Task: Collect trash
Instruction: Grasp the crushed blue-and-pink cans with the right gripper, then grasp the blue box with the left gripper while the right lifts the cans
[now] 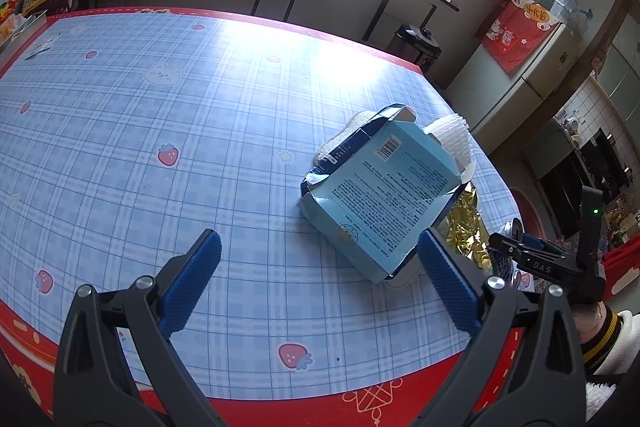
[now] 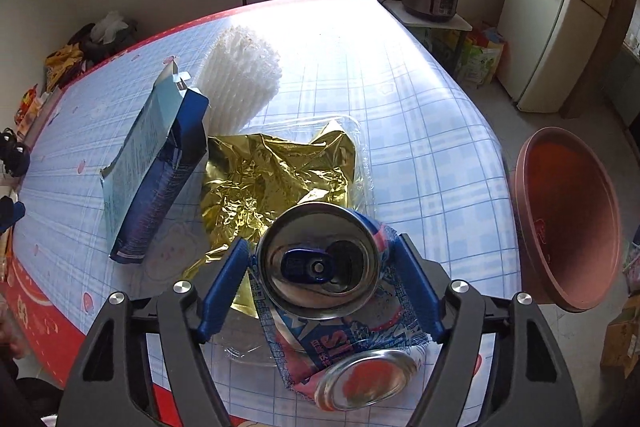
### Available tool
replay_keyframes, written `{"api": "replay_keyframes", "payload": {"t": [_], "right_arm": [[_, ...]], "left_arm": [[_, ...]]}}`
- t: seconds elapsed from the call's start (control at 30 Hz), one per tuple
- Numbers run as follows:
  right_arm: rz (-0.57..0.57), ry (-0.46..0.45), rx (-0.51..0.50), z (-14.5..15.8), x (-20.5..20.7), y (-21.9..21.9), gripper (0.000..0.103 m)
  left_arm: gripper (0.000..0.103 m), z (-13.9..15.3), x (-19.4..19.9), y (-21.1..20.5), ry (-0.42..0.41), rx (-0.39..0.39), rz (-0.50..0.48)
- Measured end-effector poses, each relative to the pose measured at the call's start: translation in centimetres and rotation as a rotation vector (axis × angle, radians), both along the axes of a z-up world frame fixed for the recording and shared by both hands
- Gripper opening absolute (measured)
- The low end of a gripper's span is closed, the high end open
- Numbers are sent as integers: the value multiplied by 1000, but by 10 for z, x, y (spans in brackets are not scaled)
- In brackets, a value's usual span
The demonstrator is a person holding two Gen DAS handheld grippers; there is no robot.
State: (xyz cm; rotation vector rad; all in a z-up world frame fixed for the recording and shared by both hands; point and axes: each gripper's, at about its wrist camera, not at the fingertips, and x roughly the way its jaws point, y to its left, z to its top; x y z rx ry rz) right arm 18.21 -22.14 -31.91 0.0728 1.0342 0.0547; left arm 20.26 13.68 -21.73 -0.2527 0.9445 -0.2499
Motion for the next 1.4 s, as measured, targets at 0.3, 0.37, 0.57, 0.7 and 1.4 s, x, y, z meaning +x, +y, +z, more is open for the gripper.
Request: {"api": "replay_keyframes", "payload": {"t": [0.3, 0.37, 0.57, 0.7, 1.4], "right_arm": [[-14, -89, 97, 34, -19, -14, 72], [-16, -98, 114, 41, -21, -17, 72], [-40, -110, 158, 52, -29, -25, 71], [-44, -116, 160, 56, -35, -27, 70], [-45, -101, 199, 66, -49, -38, 24]], "left_arm": [[97, -17, 7, -29, 50, 5, -70], [97, -22, 8, -38, 54, 29, -99], [97, -39, 17, -85, 35, 170, -245], [97, -49, 23, -116, -10, 271, -307], [50, -51, 34, -166, -209, 539, -344]]}}
